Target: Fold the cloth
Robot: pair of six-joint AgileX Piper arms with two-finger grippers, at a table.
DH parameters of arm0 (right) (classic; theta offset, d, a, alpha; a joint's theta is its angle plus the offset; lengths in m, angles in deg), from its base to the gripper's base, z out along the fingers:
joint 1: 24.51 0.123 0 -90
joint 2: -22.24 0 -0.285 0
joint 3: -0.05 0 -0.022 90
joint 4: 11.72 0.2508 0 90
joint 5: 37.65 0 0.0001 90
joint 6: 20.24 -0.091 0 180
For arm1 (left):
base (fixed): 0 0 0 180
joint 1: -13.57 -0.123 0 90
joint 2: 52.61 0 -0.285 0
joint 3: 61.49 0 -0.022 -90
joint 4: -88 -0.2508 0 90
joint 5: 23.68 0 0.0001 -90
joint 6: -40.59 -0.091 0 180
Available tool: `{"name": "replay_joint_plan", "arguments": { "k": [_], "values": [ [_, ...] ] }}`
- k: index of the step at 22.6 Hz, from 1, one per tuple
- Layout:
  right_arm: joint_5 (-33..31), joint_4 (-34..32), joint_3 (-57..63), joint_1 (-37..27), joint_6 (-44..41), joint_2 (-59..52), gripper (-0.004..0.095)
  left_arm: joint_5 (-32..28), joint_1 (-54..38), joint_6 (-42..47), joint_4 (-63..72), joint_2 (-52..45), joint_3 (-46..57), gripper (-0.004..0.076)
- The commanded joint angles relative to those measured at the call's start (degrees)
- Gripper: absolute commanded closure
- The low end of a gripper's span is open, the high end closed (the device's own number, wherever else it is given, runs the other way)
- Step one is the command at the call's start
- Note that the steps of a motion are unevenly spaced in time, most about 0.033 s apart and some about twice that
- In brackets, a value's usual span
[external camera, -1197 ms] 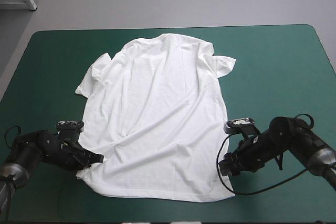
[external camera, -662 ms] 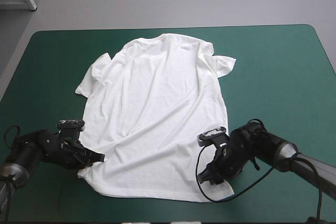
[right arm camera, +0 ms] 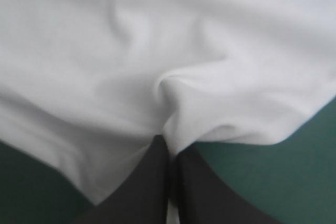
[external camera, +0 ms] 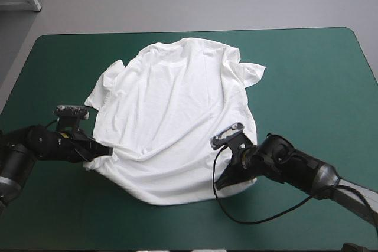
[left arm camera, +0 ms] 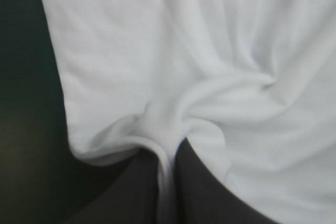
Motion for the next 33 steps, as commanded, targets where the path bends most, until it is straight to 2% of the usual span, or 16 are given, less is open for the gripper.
{"name": "replay_joint_plan", "arguments": {
  "k": [1,5,9,13,17,21,25,26,27,29,33],
  "values": [
    [-1.7,-13.6,-8.9,-0.2,-4.0,-4.6,0.0922,1.2,0.0,0.1,1.4,-1.5,-9.7,0.0705],
    [-6.8,-26.9,-28.1,-0.2,-3.9,-5.2,0.0922,1.5,0.0,-0.2,3.9,-1.5,-25.4,0.0705],
    [-6.5,-28.1,-50.9,0.1,3.2,-5.1,0.0921,-3.6,0.0,-3.2,6.7,-1.3,-42.1,0.0705],
    [-6.4,-28.1,-61.6,0.1,6.4,-5.1,0.0921,-6.3,0.0,-6.1,8.5,-0.4,-52.2,0.0705],
    [-4.8,-28.0,-75.9,0.1,10.2,-5.1,0.0921,-7.7,0.0,-8.6,8.7,0.5,-67.8,0.0705],
    [0.3,-28.0,-81.5,0.1,13.6,-5.1,0.0921,-10.8,0.0,-10.6,7.5,0.6,-77.0,0.0705],
    [7.8,-29.1,-81.4,0.1,15.0,-4.4,0.0922,-14.7,0.0,-10.9,2.7,1.5,-78.0,0.0705],
    [8.7,-31.2,-81.4,0.1,14.9,-3.8,0.0922,-15.2,0.0,-10.9,1.7,2.2,-78.0,0.0705],
    [9.0,-36.7,-81.4,0.1,13.1,-1.8,0.0922,-15.2,0.0,-10.9,0.9,4.3,-78.0,0.0705],
    [9.0,-43.0,-81.4,0.1,10.1,0.3,0.0924,-14.8,0.0,-10.5,1.5,6.9,-78.0,0.0705],
    [9.5,-50.5,-81.4,-1.4,4.2,5.3,0.0926,-14.2,0.0,-10.5,7.3,12.0,-78.0,0.0705]
  ]
}}
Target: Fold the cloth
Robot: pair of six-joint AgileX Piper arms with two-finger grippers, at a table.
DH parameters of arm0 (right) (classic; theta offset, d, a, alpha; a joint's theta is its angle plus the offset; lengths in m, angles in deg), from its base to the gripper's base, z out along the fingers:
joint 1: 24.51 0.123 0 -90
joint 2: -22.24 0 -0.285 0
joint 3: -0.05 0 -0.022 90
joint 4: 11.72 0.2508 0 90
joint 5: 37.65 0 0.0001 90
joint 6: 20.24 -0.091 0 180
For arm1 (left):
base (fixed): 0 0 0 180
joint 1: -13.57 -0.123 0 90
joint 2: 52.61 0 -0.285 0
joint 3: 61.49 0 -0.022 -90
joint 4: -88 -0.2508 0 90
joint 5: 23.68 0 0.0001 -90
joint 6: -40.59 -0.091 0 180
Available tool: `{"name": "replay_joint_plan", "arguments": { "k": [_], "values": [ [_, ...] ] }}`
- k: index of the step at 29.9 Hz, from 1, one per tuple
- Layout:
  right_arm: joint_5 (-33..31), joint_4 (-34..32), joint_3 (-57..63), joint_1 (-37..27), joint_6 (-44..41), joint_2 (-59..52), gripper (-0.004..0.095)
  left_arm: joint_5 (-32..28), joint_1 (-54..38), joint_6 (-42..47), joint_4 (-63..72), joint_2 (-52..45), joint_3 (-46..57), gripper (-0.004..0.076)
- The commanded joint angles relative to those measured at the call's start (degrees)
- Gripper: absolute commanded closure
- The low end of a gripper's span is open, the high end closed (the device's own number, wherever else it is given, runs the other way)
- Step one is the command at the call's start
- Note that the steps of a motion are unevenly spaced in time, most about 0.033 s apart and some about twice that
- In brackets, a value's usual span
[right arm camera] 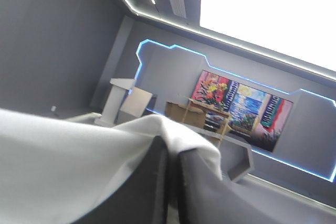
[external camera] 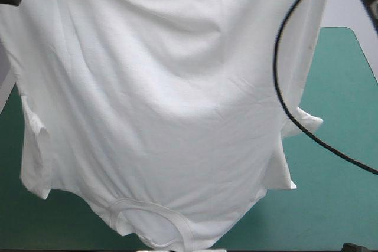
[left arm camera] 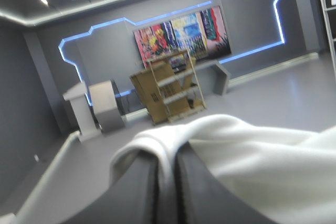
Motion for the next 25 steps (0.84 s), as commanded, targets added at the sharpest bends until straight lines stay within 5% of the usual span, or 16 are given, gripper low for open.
{"name": "replay_joint_plan", "arguments": {
  "k": [1,11,19,21,25],
  "values": [
    [5.1,-7.6,-1.1,-2.4,-5.9,3.3,0.0926,-4.4,0.0,0.0,5.7,4.0,-0.8,0.0705],
    [17.4,1.2,-1.1,-15.9,-12.5,9.4,0.0925,-13.0,0.0,-4.5,13.8,12.7,-0.8,0.0705],
    [39.0,12.5,-4.0,-30.5,-22.0,18.0,0.0925,-27.9,0.0,-13.6,23.2,24.0,-11.7,0.0705],
    [40.4,16.8,-6.8,-33.1,-22.3,21.3,0.0925,-26.8,0.0,-15.5,23.3,27.7,-17.1,0.0705],
    [31.3,22.0,-11.4,-33.9,-20.5,25.4,0.0925,-17.3,0.0,-18.0,23.1,33.6,-25.1,0.0705]
  ]
}}
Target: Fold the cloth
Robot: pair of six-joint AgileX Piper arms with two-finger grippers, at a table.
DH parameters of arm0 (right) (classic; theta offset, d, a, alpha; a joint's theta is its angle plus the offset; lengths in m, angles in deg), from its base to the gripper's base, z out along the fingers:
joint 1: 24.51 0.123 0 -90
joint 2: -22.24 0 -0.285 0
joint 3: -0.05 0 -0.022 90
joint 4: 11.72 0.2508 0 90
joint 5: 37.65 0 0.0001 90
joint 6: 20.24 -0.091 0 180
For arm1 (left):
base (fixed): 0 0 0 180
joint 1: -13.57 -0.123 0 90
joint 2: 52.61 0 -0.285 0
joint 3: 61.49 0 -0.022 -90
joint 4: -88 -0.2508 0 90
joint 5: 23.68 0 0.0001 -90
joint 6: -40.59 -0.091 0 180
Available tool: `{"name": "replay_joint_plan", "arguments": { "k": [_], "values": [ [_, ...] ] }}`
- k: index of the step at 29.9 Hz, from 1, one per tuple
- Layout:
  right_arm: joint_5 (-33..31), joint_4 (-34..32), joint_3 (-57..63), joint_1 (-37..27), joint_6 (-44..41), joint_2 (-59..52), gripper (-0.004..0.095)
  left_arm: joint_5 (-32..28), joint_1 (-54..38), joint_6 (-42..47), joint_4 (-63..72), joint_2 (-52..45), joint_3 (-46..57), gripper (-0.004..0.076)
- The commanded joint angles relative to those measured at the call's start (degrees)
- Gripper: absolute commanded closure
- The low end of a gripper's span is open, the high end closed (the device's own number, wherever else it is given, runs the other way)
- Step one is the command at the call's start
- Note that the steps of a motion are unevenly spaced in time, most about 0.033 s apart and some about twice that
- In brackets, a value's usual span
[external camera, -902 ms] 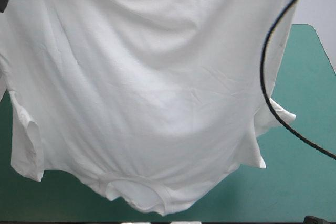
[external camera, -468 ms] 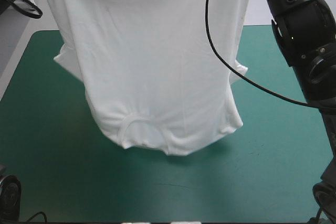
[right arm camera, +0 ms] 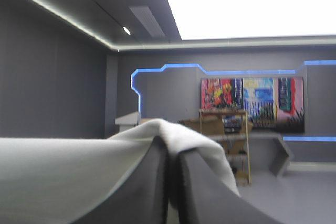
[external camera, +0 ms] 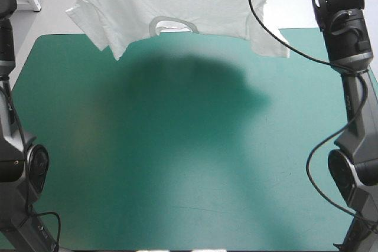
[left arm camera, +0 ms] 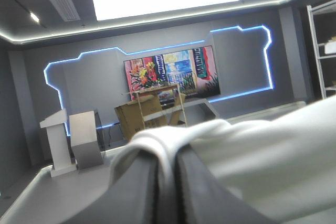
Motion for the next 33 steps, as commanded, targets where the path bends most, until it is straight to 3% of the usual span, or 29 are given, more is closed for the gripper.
{"name": "replay_joint_plan", "arguments": {
  "k": [1,6,9,16,23,28,33],
  "values": [
    [-3.2,4.6,-4.1,-0.9,3.0,-1.1,0.0925,3.5,0.0,-1.5,1.6,1.1,-6.0,0.0705],
    [-14.5,9.7,-3.9,-0.9,12.7,1.0,0.0925,11.4,0.0,-1.5,1.6,6.1,-5.7,0.0705],
    [-23.0,12.1,-3.6,-0.9,14.3,3.7,0.0926,18.5,0.0,0.3,0.4,9.9,-5.6,0.0705],
    [-40.6,16.6,4.3,-0.9,19.4,7.0,0.0925,37.3,0.0,27.5,-19.6,16.3,-5.5,0.0705],
    [-59.5,16.1,9.7,-0.9,26.3,6.3,0.0926,51.1,0.8,32.5,-22.6,16.3,-5.5,0.0705],
    [-60.8,21.9,15.9,-0.9,28.8,-0.1,0.0925,51.1,3.8,34.9,-26.3,11.4,0.0,0.0705],
    [-60.8,23.1,28.7,-0.9,28.8,-12.4,0.0925,51.1,7.7,35.2,-35.4,0.9,16.1,0.0705]
  ]
}}
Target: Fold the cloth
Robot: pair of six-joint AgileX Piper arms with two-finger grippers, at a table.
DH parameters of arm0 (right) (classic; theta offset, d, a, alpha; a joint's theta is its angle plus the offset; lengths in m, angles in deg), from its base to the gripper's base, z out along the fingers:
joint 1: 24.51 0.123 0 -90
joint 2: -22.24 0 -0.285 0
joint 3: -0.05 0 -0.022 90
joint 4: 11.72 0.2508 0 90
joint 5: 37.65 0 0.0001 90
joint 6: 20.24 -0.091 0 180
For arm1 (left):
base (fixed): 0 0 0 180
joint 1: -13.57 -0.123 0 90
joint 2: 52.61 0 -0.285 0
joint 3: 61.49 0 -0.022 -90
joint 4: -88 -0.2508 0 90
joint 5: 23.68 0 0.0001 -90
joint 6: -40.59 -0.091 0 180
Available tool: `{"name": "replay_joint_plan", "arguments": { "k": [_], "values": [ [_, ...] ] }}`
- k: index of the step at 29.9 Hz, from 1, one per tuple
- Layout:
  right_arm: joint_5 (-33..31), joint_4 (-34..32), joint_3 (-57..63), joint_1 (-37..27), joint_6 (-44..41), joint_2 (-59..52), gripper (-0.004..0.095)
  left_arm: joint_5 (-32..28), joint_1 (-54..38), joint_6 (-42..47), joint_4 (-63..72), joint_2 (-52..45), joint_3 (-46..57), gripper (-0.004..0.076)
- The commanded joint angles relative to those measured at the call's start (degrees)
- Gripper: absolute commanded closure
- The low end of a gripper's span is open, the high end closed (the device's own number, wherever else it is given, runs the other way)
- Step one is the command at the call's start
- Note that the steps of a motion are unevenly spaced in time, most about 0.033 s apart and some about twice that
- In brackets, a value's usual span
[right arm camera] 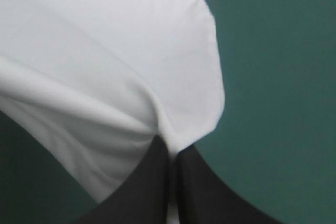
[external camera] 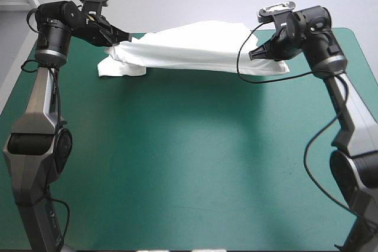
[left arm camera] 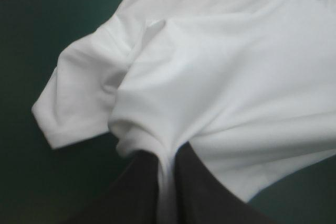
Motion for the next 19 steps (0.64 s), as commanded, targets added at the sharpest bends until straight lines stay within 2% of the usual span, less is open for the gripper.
{"name": "replay_joint_plan", "arguments": {
  "k": [1,10,19],
  "values": [
    [1.6,-0.5,7.1,-0.5,0.7,-11.9,0.0925,2.4,2.1,0.6,-5.4,-11.7,9.9,0.0705],
    [1.6,0.4,34.1,-0.5,0.7,-29.8,0.0925,2.3,3.1,0.3,-6.5,-34.2,44.8,0.0705],
    [1.6,10.3,60.9,-0.5,3.0,-45.3,0.0925,2.3,3.1,4.5,-9.5,-56.3,75.3,0.0705]
  ]
}}
